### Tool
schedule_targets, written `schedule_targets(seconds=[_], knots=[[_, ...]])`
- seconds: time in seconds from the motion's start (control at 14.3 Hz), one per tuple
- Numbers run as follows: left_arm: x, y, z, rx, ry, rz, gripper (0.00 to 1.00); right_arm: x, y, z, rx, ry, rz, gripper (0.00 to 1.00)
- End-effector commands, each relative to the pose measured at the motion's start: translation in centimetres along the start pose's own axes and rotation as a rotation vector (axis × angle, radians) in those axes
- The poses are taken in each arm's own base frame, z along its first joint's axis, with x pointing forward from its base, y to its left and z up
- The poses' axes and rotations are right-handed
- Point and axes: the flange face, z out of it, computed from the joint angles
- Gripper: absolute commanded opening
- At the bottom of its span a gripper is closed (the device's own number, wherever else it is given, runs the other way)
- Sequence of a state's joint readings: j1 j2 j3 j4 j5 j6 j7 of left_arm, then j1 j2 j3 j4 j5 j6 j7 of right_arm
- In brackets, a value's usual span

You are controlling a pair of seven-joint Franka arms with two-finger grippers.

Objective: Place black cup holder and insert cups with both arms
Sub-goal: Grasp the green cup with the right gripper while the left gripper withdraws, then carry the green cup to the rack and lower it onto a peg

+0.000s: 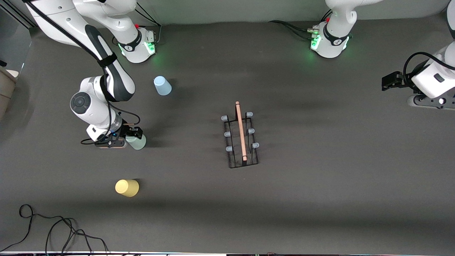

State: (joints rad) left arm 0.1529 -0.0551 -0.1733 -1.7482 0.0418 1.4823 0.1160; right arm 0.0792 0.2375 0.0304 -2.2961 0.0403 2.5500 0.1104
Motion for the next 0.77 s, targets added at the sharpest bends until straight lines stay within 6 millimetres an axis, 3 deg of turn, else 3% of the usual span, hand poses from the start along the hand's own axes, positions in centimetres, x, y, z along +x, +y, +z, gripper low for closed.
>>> schedule_targets(seconds=[0.0, 0.14, 0.28, 0.42, 0.7], knots=[[-0.6, 0.2, -0.5, 0.005, 0.018, -0.013, 0.99, 2.0, -1.5, -9.8, 0.014, -0.031, 0.002, 0.24], [-0.6, 0.2, -0.5, 0.005, 0.02, -0.013, 0.99, 4.3, -2.5, -15.7, 0.011, -0.087, 0.011, 0.24], [-0.6, 0.2, -0.5, 0.005, 0.02, -0.013, 0.99, 4.8, -6.6, -19.3, 0.001, -0.103, 0.021, 0.24], [-0.6, 0.2, -0.4, 0.005, 0.018, -0.013, 0.99, 4.2, -11.2, -21.0, -0.005, -0.088, 0.075, 0.24], [-0.6, 0.2, -0.4, 0.005, 0.017, -0.013, 0.99, 2.3, -24.7, -21.5, 0.012, -0.057, 0.195, 0.24]])
